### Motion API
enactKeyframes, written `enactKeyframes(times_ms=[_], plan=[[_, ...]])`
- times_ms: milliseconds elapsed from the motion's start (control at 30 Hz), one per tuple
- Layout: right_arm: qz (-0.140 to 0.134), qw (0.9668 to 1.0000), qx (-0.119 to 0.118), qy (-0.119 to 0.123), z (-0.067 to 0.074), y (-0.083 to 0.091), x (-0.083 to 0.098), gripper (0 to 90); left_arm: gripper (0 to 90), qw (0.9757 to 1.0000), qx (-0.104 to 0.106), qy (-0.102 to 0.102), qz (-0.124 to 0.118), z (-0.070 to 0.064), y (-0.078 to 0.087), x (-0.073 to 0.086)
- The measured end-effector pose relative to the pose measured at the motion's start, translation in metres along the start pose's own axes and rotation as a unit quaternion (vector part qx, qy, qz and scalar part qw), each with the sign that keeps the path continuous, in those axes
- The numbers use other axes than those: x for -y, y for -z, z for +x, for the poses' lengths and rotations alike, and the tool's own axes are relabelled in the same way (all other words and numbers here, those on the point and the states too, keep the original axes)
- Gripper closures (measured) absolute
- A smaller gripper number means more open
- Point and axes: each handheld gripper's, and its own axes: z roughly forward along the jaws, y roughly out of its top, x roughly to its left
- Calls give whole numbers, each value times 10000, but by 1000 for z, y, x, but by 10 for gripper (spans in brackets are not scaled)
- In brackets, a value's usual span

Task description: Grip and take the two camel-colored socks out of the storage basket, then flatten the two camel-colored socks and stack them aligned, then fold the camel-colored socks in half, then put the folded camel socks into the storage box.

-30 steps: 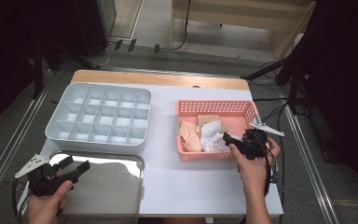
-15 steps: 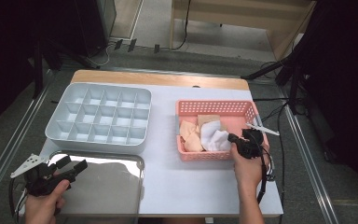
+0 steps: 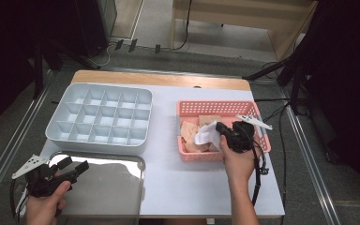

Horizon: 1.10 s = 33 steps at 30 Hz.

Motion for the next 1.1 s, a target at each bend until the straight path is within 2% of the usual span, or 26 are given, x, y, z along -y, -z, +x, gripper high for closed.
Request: enactKeyframes(times_ms=[100,167,200,267,367,433,500,600,733,767,800,833,867,900,967,1033,1100], plan=[[249,9994,-67,-215,1,-11,7,798,208,10000,-7,27,-17,2,1,0],[320,9993,41,-161,5,-16,11,638,209,10000,-17,22,-7,2,1,0],[423,9989,132,-155,7,-18,12,547,209,10000,-16,25,-1,2,0,0],[754,9958,490,-179,12,-25,14,337,209,10000,-17,34,-9,2,0,0],[1151,9903,773,-103,18,-34,17,227,209,10000,0,4,13,1,0,0],[1222,9885,885,-54,21,-37,17,209,209,10000,-2,-9,21,1,0,0],[1401,9844,1062,12,23,-40,16,217,209,10000,-12,4,8,1,0,0],[1718,9758,1340,170,24,-46,14,265,209,10000,-9,-11,31,1,0,0],[2103,9620,1698,379,28,-53,12,331,210,10000,-13,-15,30,0,0,0],[2136,9615,1688,363,27,-53,11,391,210,10000,-14,-11,31,1,0,0],[2150,9614,1674,374,27,-52,10,536,210,10000,-18,-2,22,1,0,0],[2102,9628,1637,460,26,-51,10,631,210,10000,-20,11,9,1,0,0],[2109,9629,1614,472,24,-50,9,679,211,10000,-20,21,-1,1,1,0],[2097,9633,1595,515,23,-49,9,772,211,10000,-21,21,-1,1,1,0],[2026,9686,1345,523,20,-47,9,877,212,10000,-24,21,-8,2,1,-1],[1789,9762,1124,482,19,-44,10,888,212,10000,-19,44,-30,2,2,-1],[1428,9830,1057,455,21,-38,12,891,214,10000,-26,37,-41,2,3,-2]])
